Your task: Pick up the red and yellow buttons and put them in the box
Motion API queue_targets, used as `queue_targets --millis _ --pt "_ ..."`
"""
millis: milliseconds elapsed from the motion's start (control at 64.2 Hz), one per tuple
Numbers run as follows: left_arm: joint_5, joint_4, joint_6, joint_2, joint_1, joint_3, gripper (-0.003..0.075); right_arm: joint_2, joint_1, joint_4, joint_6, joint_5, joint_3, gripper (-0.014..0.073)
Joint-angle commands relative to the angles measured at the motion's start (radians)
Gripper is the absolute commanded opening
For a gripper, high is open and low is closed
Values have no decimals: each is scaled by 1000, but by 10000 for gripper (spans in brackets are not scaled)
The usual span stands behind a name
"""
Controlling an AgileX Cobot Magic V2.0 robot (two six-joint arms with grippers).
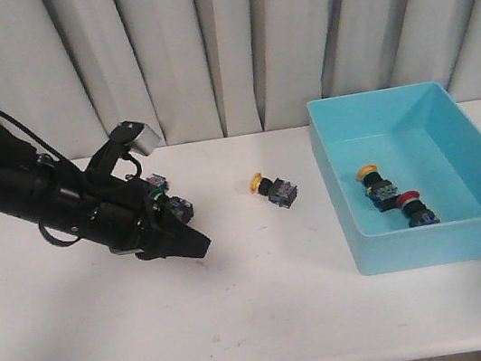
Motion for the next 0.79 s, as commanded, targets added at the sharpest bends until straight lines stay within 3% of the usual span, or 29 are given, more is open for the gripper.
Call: queue_targets --millis 0,779 --pt "4 -57 -3 -49 -2 -23 -8 -3 2 15 -3 -52 -22 -12" --pt "4 -58 -3 -49 -2 -23 -7 -3 2 15 -2 -22 -22 -8"
